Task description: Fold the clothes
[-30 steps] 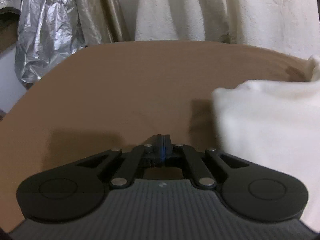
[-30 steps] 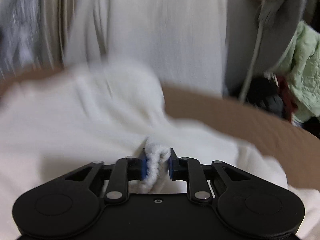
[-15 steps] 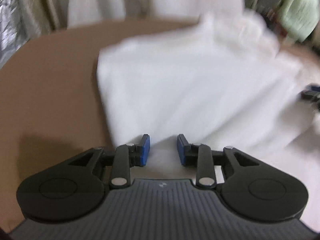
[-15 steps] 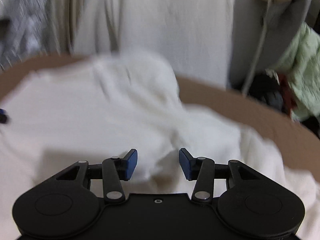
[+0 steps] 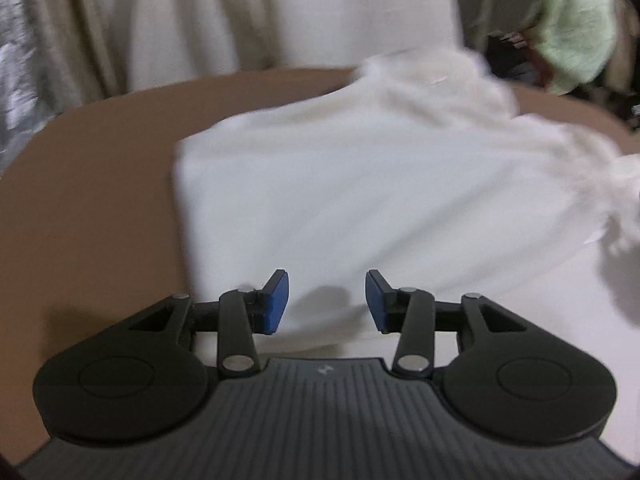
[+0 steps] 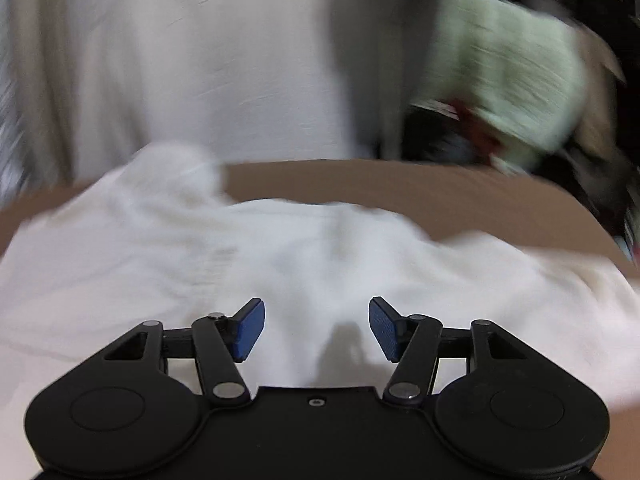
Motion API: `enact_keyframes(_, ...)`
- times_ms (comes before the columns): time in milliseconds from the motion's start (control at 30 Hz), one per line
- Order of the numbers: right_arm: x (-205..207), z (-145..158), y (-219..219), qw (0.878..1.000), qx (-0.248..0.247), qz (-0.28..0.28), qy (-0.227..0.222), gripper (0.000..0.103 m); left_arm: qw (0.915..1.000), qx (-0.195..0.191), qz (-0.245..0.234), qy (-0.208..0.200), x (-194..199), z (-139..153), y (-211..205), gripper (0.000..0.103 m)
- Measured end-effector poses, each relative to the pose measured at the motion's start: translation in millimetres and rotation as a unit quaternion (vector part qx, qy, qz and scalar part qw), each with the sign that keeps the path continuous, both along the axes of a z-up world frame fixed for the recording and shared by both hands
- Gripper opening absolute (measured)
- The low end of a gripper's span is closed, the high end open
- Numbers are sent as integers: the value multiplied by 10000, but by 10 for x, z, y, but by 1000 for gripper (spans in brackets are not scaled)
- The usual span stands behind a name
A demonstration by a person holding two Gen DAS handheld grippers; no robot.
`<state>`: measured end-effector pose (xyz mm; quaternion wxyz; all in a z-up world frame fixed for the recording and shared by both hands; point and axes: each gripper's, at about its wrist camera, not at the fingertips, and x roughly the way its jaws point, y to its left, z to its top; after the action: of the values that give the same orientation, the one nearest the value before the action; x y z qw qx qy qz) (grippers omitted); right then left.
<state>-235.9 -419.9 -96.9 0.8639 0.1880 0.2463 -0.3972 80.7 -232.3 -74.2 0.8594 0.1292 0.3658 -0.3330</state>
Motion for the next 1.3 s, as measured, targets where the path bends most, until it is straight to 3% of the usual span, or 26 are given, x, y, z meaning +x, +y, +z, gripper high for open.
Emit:
enact_keyframes(67, -405, -30, -171, 9961, 588, -486, -454, 63, 9993, -136, -352, 63, -173, 25, -239, 50)
enact_keyframes(167, -959, -128, -389, 9785, 1457, -950, -1105, 63, 9957, -154, -879, 240, -447, -26, -704, 51)
enact_keyframes(333, -1554, -269, -541, 9593, 1497, -2045, -1246, 64, 9898, -200, -1271, 619, -763, -152, -1397, 51)
enact_keyframes(467, -1750, -429, -749, 9430, 1364, -2682, -1418, 69, 9912, -198, -1066, 759, -758, -225, -1703, 51)
enact_keyframes(600, -1613, -541, -940, 9433, 1033, -2804, -1445, 85, 9933, -128, -845, 776, -614, -266, -1619, 51)
enact_keyframes(667, -1396, -552, -973, 9506, 694, -2753, -1253, 78, 9943, -24, -775, 726, -519, -285, -1504, 52)
enact_keyframes(733, -1134, -527, -989, 9656, 383, -2419, -873, 30, 9953, 19, -666, 708, -420, -296, -1372, 52)
enact_keyframes(800, -905, -428, -959, 9733, 50, -2228, -552, 22, 9955, -56, -531, 788, -324, -288, -1224, 52)
enact_keyframes(967, -286, 93, -713, 9787, -1159, -1662, -325, 19, 9959, -330, -201, 815, -157, -213, -913, 50)
enact_keyframes(1100, 332, 656, -240, 9755, -2074, -599, -426, 19, 9949, -690, 37, 740, -67, -46, -664, 49)
enact_keyframes(1233, 1066, 879, 478, 9617, -2565, 901, -338, 19, 9909, -1069, 393, 723, -37, 43, -249, 52)
enact_keyframes(1300, 1446, 705, 890, 9455, -2765, 1702, 239, 21, 9912, -926, 517, 787, -14, -67, -142, 52)
